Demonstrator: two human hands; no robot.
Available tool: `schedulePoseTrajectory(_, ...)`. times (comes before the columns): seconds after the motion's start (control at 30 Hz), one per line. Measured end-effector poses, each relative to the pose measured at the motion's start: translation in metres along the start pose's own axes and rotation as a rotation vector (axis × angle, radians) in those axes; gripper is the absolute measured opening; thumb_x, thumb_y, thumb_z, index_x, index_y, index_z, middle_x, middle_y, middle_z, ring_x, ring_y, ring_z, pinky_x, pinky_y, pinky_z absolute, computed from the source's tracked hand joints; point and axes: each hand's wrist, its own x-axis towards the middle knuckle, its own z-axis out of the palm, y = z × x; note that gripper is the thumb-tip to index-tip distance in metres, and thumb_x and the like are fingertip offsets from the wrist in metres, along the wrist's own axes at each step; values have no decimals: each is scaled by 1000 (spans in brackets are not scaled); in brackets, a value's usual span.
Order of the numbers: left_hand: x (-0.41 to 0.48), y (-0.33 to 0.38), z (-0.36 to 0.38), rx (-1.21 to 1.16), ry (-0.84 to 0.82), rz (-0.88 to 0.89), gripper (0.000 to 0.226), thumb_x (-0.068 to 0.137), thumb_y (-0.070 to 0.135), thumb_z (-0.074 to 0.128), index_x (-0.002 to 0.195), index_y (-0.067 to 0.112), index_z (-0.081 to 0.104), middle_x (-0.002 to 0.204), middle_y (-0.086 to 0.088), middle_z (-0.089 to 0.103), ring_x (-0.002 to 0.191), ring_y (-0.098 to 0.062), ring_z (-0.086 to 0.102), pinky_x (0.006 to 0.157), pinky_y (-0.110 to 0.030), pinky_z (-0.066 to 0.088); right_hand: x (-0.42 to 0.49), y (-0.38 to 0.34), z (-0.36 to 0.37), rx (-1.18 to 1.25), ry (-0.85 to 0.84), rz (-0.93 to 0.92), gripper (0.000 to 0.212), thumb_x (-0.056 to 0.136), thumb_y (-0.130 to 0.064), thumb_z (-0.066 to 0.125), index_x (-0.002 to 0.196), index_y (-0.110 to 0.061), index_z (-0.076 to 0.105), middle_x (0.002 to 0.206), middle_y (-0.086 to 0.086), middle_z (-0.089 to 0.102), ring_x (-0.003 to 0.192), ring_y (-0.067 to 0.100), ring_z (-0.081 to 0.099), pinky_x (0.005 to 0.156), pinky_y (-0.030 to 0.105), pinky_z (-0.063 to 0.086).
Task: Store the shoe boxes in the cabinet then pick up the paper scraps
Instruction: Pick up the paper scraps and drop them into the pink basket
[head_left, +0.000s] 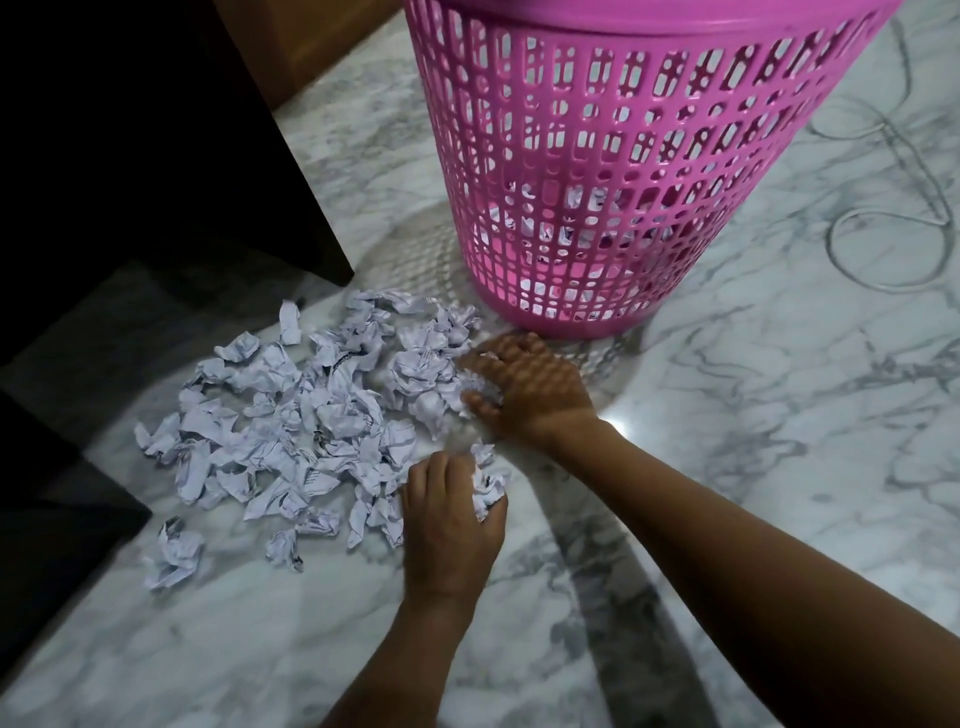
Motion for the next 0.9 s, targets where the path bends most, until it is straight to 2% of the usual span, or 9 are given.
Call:
schedulePoseTrajectory(0.07,1,1,0,-27,-31,-62,51,73,36,56,118,12,51,100,-9,60,96,-27,50,83,-41,47,0,-2,1,5,-8,12,53,98,-60,39,147,-41,38,159,-7,35,147,21,28,114,33,28)
schedulePoseTrajectory(0.13,3,2,-2,-15,-79,-81,61,72,39,57,126,11,55,99,-6,59,95,-26,50,84,-39,46,0,-3,2,24,-5,20,53,97,-58,43,145,-37,42,156,-4,40,143,21,36,112,33,33)
schedulePoseTrajectory(0.27,5,2,-2,41,-96,-37,43,65,27,76,106,16,67,91,-5,57,85,-29,51,74,-40,49,-5,-1,8,72,68,37,46,90,-51,58,131,-32,57,136,0,57,120,23,57,95,32,44)
schedulePoseTrajectory(0.37,8,3,-3,65,-83,-30,25,68,30,65,87,14,64,85,-6,57,79,-30,52,68,-40,49,-9,2,14,130,155,74,41,86,-47,67,121,-26,66,122,4,66,106,26,63,85,32,47)
schedulePoseTrajectory(0.5,14,2,-8,20,-109,-24,28,62,28,75,77,14,55,80,-4,58,75,-29,54,65,-38,50,-15,7,18,312,284,172,33,77,-38,78,104,-21,71,104,5,73,89,25,68,74,30,48)
schedulePoseTrajectory(0.63,9,6,-28,-35,0,58,23,66,35,60,73,15,51,77,-3,55,76,-25,48,66,-35,43,-21,0,10,541,367,295,30,77,-28,77,106,-20,69,102,2,74,91,22,68,79,31,51)
schedulePoseTrajectory(0.77,11,-5,-45,53,121,-3,24,68,31,68,77,12,57,78,-8,55,78,-28,48,69,-36,39,-18,-28,-4,698,330,248,43,75,-37,76,115,-31,62,108,-5,72,95,17,67,87,33,54)
schedulePoseTrajectory(0.83,11,-19,-48,108,49,-96,31,66,30,80,85,13,63,87,-9,55,84,-30,52,72,-37,43,-11,-48,-9,646,263,160,50,74,-43,72,122,-35,60,115,-6,70,101,16,65,89,31,52)
schedulePoseTrajectory(0.9,7,-29,-47,123,-66,-190,39,68,32,83,101,20,68,113,-11,53,106,-32,51,84,-39,48,-2,-66,-12,516,176,89,47,80,-42,69,125,-38,60,123,-6,66,107,15,63,86,25,46)
